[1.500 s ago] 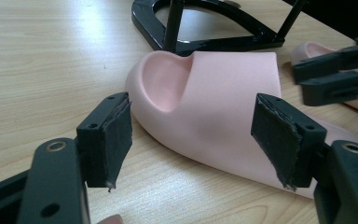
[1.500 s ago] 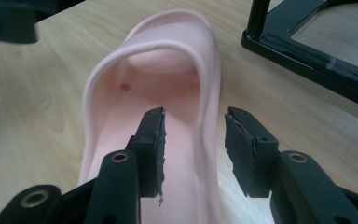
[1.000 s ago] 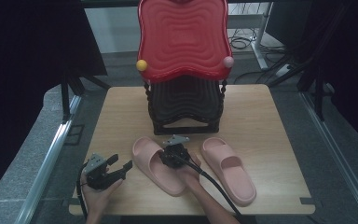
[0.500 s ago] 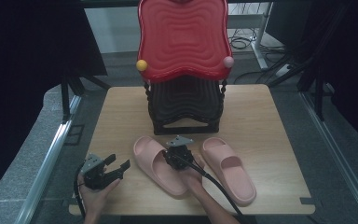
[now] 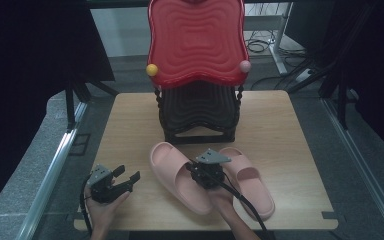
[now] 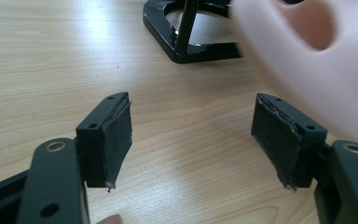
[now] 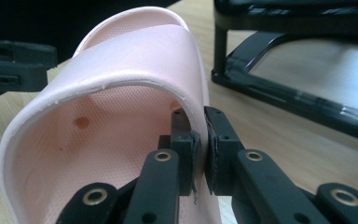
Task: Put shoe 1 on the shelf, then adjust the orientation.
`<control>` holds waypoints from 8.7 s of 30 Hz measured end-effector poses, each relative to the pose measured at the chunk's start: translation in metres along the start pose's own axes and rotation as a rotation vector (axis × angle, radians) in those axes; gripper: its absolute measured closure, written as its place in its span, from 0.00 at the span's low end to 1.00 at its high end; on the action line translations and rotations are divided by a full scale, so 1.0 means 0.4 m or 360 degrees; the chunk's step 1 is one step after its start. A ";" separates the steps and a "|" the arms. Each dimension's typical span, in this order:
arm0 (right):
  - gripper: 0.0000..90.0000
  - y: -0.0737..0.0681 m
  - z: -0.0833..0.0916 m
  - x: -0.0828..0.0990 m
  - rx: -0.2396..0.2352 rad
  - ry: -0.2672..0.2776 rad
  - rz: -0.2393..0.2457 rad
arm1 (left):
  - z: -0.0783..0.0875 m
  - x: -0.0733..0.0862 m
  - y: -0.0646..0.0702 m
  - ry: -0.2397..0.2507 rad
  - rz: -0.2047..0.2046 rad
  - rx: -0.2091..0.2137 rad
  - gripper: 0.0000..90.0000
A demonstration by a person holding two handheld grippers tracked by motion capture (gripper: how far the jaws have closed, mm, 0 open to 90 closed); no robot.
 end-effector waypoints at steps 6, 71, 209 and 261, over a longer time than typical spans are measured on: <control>0.93 0.015 0.052 -0.006 0.0040 0.0091 -0.0027 | -0.004 0.002 0.004 -0.0007 -0.0001 0.0004 0.32; 0.93 0.152 0.260 -0.377 0.0312 0.0666 -0.0081 | -0.010 0.005 0.003 -0.0007 0.0010 0.0014 0.32; 0.60 0.234 0.258 -0.185 0.0092 0.0319 0.0012 | -0.041 0.035 0.007 -0.0096 -0.0026 -0.0012 0.31; 1.00 0.390 0.367 0.380 0.0285 -0.0406 -0.0151 | -0.053 0.040 0.011 -0.0123 -0.0058 -0.0018 0.31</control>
Point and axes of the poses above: each handheld gripper's, and its own axes: z roughly backward along the jaws, x roughly out of its underside, y roughly to its right, the point moved 8 cm from there along -z, roughly forward along the jaws, and after that the axes turned 9 degrees about z, right-handed, at the moved point
